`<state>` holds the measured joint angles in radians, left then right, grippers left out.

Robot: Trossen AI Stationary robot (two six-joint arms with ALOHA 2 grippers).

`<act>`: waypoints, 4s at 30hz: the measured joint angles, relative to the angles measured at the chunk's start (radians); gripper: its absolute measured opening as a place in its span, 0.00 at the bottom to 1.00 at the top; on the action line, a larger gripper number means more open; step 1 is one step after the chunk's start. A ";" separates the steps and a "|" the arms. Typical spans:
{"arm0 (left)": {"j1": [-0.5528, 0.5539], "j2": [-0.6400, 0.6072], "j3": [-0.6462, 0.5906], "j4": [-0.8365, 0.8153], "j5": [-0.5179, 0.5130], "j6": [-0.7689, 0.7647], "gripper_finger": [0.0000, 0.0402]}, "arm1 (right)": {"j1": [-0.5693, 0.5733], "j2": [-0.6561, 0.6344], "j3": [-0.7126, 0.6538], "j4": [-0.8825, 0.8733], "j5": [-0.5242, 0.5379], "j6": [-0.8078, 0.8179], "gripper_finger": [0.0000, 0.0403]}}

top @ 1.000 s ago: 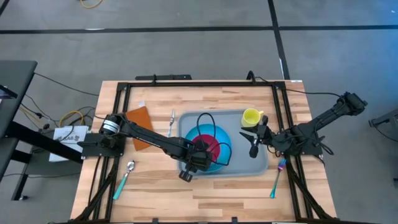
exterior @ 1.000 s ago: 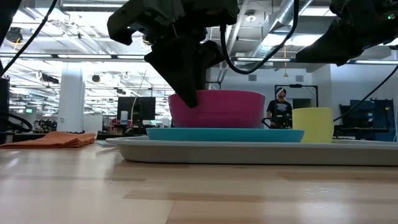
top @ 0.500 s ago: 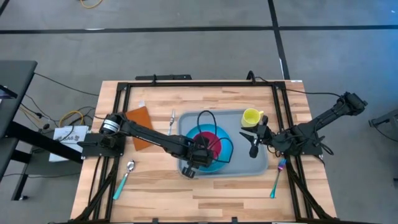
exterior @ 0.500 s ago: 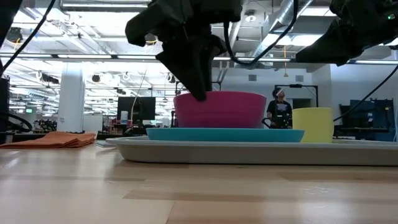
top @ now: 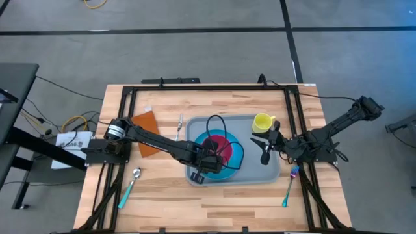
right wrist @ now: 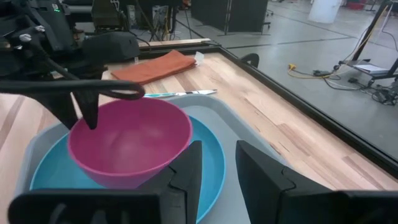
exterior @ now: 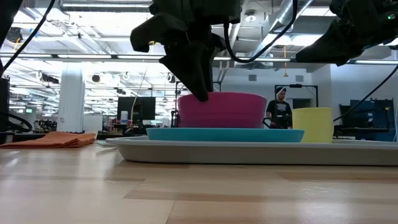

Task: Set up tray
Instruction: Put the red bowl on the blue plate, then put the brown napkin on the gray tray to the right of the blue plate

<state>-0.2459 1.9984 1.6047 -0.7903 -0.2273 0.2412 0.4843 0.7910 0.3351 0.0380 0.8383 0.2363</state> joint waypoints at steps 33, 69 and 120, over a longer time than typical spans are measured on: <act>-0.078 -0.433 0.221 -0.781 -0.440 -0.780 0.25 | 0.000 0.000 -0.001 -0.002 -0.005 0.000 0.23; -0.081 -0.820 -1.168 0.282 -0.267 -1.043 0.25 | 0.000 0.000 -0.001 0.001 -0.004 0.001 0.23; -0.066 -0.612 -1.155 0.279 -0.313 -0.992 0.48 | -0.001 0.000 0.000 0.000 -0.049 0.000 0.23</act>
<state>-0.3115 1.3859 0.4496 -0.5114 -0.5403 -0.7505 0.4835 0.7914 0.3351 0.0381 0.7895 0.2367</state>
